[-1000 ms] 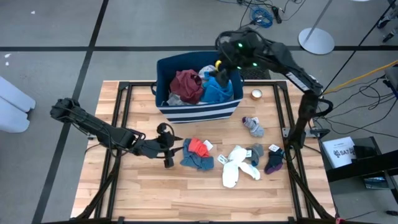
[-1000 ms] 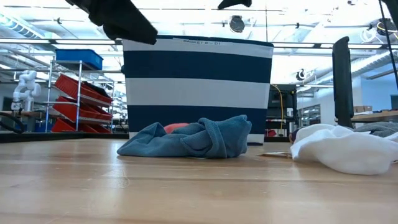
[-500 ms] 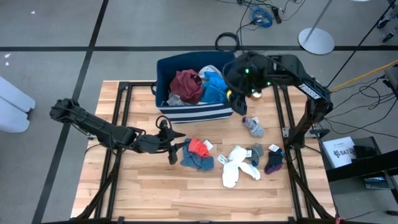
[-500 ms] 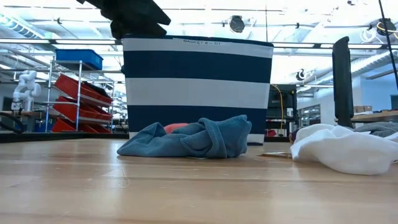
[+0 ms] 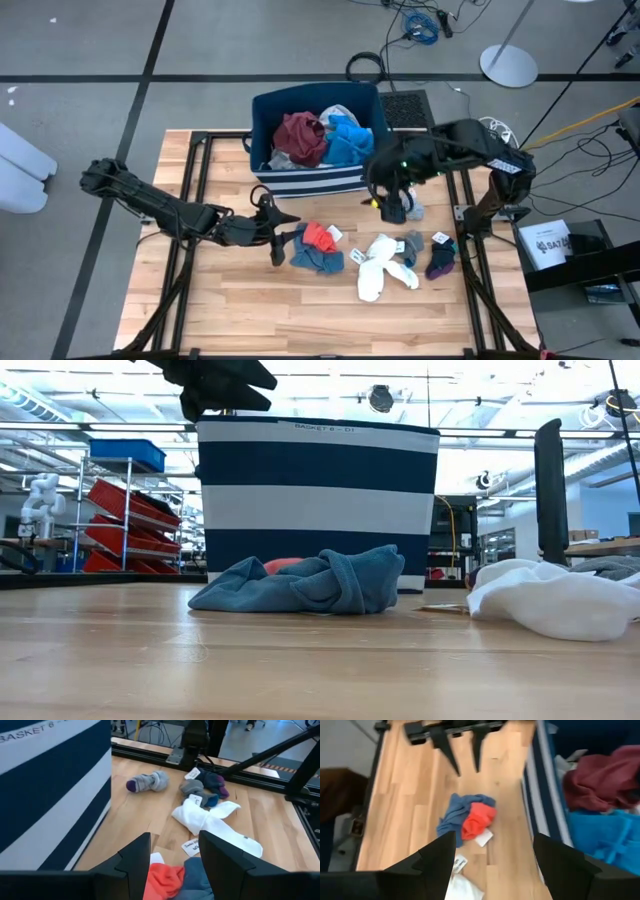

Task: Sort clothes
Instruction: Put the blue socks into the blue laundry organizer

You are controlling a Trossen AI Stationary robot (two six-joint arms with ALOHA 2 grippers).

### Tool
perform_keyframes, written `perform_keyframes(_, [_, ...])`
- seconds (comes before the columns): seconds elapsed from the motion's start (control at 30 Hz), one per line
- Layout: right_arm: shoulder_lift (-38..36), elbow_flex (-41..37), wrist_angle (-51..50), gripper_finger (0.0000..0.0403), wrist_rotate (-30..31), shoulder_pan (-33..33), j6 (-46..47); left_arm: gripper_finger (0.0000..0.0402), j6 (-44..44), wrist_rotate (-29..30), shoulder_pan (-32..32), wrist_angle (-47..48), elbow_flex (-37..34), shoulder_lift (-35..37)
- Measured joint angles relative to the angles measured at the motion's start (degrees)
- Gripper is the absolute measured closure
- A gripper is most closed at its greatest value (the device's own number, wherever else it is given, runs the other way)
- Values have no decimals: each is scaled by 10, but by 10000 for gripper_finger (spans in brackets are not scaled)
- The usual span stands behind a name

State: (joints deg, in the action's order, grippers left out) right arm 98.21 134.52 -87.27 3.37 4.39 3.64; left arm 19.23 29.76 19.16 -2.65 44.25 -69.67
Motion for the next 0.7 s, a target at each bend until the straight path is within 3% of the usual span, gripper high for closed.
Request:
perform_keyframes(0.47, [-4,-17,43,149,11,136,-7,224,30,-11,1,1,0,0])
perform_keyframes(0.6, [-37,-98,114,149,27,163,-11,224,32,-22,8,1,0,0])
perform_keyframes(0.7, [-87,-220,209,149,27,176,-10,224,32,-32,16,1,0,0])
